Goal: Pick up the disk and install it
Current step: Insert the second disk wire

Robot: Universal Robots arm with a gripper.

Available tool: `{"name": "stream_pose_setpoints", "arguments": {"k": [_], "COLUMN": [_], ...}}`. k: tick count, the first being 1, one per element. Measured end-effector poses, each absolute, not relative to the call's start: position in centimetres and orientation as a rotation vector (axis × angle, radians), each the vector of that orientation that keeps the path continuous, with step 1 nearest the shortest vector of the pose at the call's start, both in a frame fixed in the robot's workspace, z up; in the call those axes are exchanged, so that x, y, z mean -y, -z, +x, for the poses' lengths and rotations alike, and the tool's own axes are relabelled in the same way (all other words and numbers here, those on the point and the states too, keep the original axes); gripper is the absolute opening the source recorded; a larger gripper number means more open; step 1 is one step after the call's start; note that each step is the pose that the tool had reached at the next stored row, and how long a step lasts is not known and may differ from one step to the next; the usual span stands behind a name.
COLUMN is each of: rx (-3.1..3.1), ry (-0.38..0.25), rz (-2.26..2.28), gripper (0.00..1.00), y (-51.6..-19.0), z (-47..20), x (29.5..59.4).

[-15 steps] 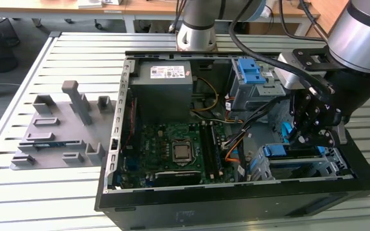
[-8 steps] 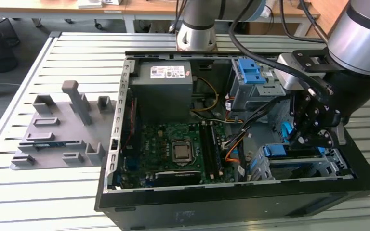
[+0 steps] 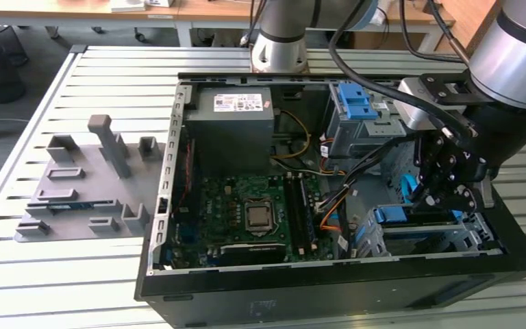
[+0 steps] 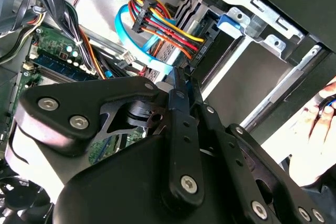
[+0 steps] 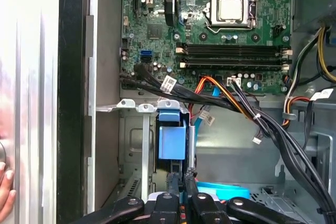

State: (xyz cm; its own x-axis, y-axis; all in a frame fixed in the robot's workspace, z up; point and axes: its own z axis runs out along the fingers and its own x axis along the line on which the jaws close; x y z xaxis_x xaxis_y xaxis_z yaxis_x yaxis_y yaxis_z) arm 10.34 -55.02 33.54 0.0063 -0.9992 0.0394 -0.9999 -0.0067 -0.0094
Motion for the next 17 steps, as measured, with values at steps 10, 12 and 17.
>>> {"name": "stream_pose_setpoints", "arguments": {"k": [10, 12, 17], "rx": [2.197, 2.198, 2.198], "ry": [-0.047, -0.045, -0.044], "rz": [2.211, 2.212, 2.213], "gripper": [0.16, 0.16, 0.16], "y": [-33.42, -33.41, -33.47], "z": [10.66, 10.65, 10.65], "x": [55.02, 55.02, 55.03]}}
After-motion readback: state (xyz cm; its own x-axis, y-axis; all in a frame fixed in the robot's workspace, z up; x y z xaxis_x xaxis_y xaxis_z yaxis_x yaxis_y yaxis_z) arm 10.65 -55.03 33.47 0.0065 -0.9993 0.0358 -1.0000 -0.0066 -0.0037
